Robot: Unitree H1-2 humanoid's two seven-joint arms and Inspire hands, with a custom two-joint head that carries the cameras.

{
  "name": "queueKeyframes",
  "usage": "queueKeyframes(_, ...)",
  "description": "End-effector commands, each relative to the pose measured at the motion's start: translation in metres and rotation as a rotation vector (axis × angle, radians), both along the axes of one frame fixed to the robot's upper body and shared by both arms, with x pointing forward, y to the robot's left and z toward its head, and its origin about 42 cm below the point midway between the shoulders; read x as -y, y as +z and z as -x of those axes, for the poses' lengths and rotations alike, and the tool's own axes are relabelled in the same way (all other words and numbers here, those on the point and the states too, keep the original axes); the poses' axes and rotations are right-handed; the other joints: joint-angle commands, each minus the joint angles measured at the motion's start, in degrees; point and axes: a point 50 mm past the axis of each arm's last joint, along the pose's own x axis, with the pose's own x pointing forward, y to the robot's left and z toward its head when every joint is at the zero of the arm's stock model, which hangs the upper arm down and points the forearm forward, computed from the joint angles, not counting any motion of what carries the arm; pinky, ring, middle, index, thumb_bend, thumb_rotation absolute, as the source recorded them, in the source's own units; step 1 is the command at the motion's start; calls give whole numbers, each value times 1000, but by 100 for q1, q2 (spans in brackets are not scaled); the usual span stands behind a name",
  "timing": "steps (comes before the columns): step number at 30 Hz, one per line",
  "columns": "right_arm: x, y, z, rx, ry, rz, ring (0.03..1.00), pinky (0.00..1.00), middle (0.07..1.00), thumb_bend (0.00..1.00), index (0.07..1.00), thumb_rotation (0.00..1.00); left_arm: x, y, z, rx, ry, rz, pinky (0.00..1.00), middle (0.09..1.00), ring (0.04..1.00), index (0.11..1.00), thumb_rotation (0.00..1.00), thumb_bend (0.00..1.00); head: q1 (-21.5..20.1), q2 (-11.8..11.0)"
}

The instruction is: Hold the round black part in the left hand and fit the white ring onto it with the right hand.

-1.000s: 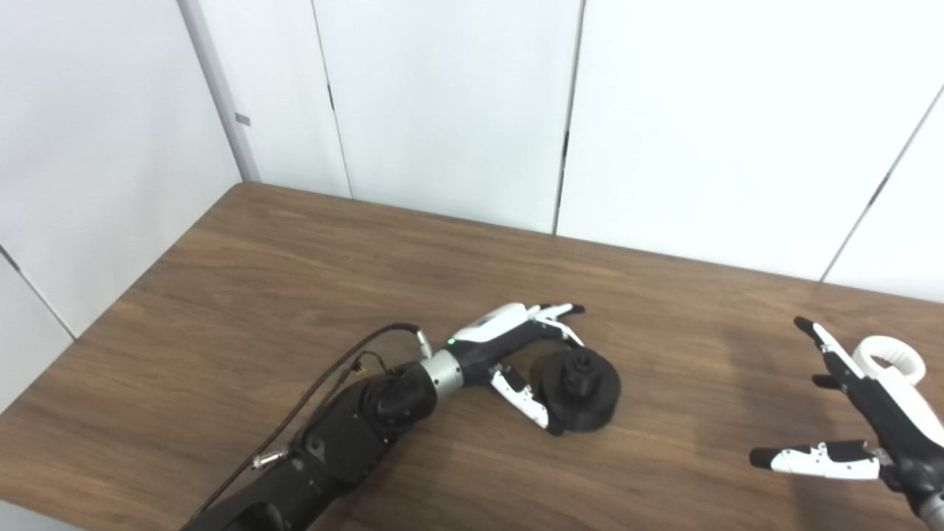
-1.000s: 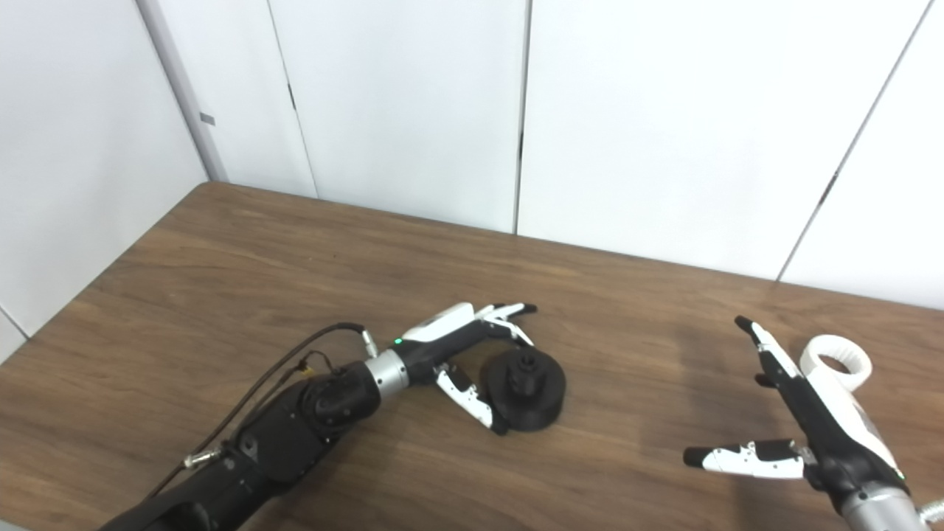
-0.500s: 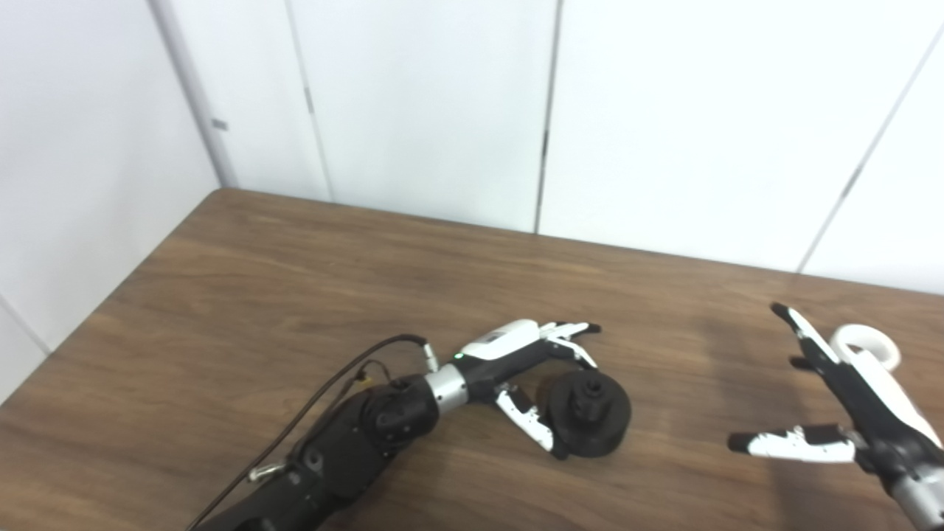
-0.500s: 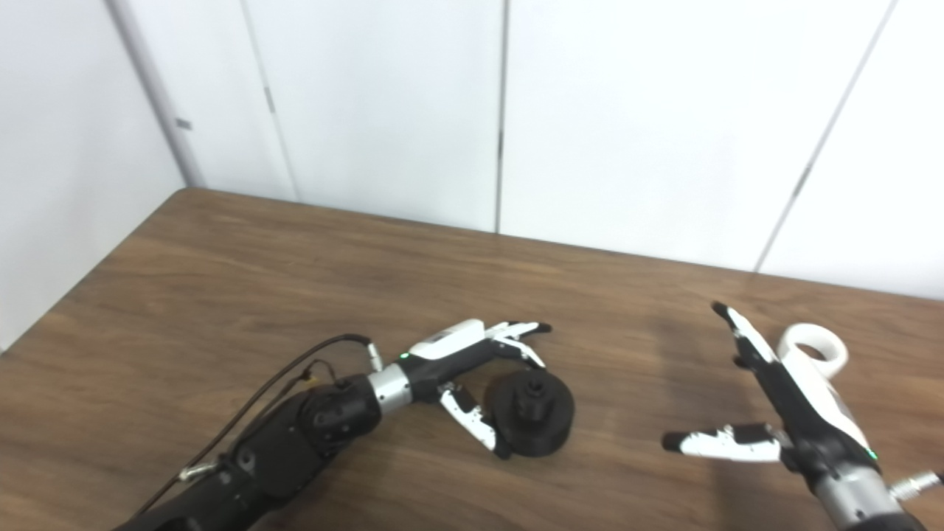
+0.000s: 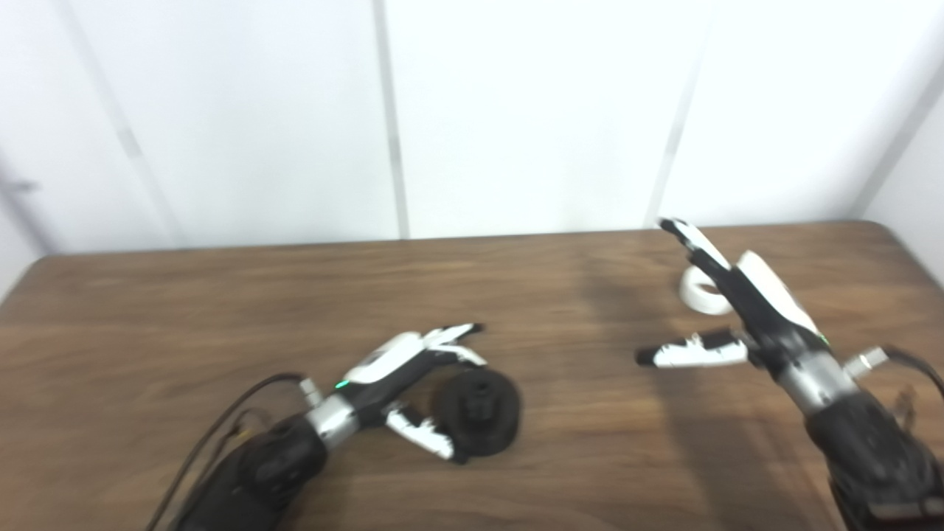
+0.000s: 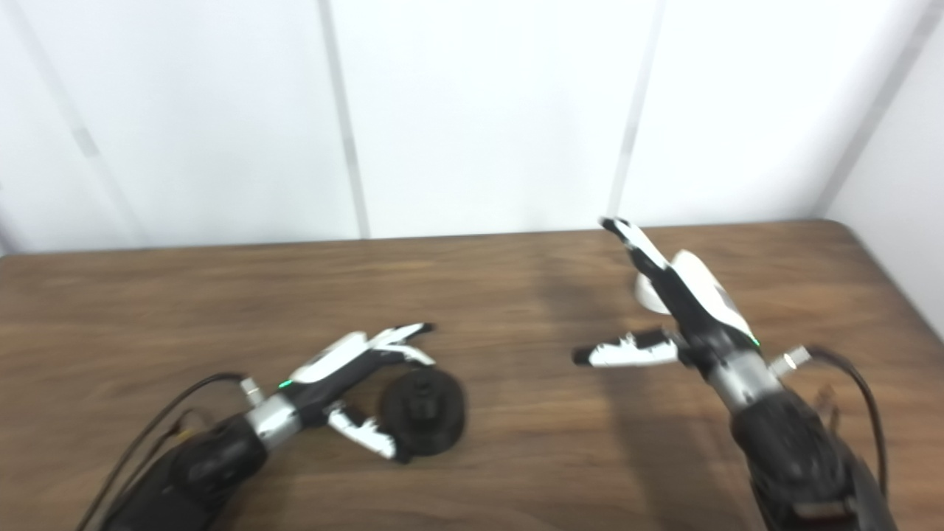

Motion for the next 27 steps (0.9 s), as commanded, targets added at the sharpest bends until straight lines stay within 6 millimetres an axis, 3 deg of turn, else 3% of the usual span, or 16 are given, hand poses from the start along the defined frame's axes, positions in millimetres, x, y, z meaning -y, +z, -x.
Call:
queueKeyframes(1, 4, 35, -6, 104, -14, 54, 972, 902, 1000, 781, 966, 277, -12, -21, 16, -87, -46, -92, 922, 998, 1000, 489, 70, 522, -170, -44)
queueKeyframes(7, 21, 62, -26, 106, -94, 148, 950, 825, 992, 772, 947, 308, -23, -23, 18, -101, -47, -95, 910, 1000, 1000, 488, 69, 522, -894, -266)
queueKeyframes(16, 35, 71, -52, 71, -140, 274, 897, 731, 938, 768, 909, 294, -34, -26, 21, -117, -48, -100, 912, 985, 1000, 489, 66, 522, -1398, -540)
queueKeyframes(27, 49, 68, -99, -123, -145, 438, 927, 858, 938, 865, 902, 352, -40, -26, 26, -130, -44, -86, 943, 983, 1000, 489, 62, 522, -1468, -629)
